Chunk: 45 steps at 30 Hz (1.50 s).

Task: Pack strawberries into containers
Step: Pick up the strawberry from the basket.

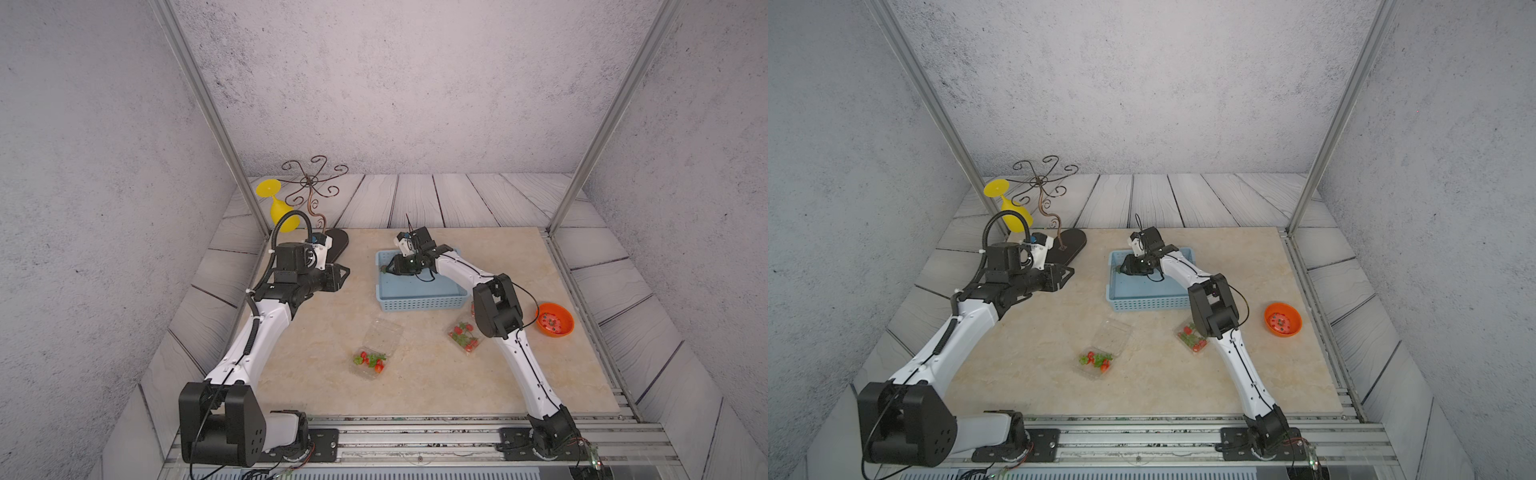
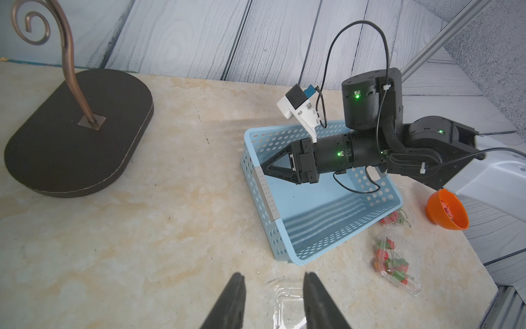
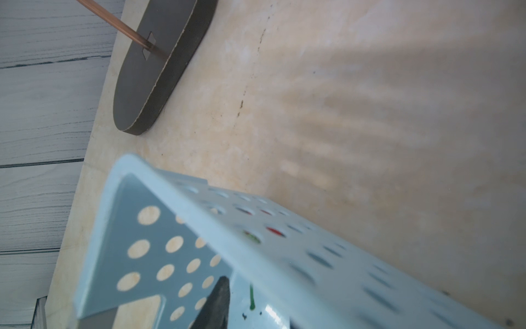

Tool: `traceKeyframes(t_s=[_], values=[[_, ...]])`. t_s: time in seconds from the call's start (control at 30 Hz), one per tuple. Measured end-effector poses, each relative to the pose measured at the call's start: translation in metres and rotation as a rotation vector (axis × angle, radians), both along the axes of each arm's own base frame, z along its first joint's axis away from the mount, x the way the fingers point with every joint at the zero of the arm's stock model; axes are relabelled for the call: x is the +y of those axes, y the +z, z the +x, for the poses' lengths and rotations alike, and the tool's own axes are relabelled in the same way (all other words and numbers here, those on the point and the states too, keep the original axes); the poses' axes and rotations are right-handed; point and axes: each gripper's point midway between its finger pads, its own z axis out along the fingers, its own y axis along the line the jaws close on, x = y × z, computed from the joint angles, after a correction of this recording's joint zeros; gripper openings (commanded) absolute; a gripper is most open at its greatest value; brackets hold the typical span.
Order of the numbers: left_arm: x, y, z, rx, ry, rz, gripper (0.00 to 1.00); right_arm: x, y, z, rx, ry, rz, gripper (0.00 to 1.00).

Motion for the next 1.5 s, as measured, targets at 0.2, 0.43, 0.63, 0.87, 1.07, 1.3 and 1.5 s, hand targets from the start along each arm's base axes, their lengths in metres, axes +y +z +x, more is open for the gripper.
traceKeyframes(t_s=[0.2, 0.43, 0.63, 0.87, 1.07, 1.3, 1.5], values=[[0.0, 0.0, 0.0, -0.001, 0.0, 0.0, 0.38, 0.004, -0.002, -0.002, 0.003, 0.008, 0.002, 0.33], [0.0, 0.0, 0.0, 0.0, 0.0, 0.0, 0.38, 0.008, -0.01, -0.004, 0.011, 0.022, 0.009, 0.29], [0.0, 0.0, 0.0, 0.0, 0.0, 0.0, 0.38, 0.009, -0.011, -0.004, 0.011, 0.022, 0.008, 0.19], [0.0, 0.0, 0.0, 0.0, 0.0, 0.0, 0.38, 0.01, -0.014, -0.003, 0.013, 0.024, 0.007, 0.01], [0.0, 0.0, 0.0, 0.0, 0.0, 0.0, 0.38, 0.006, -0.015, -0.01, 0.001, 0.046, -0.009, 0.0], [0.0, 0.0, 0.0, 0.0, 0.0, 0.0, 0.38, -0.008, 0.025, -0.042, -0.026, 0.088, -0.038, 0.0], [0.0, 0.001, 0.0, -0.002, 0.0, 0.0, 0.38, -0.008, 0.102, -0.076, -0.142, 0.142, -0.001, 0.0]])
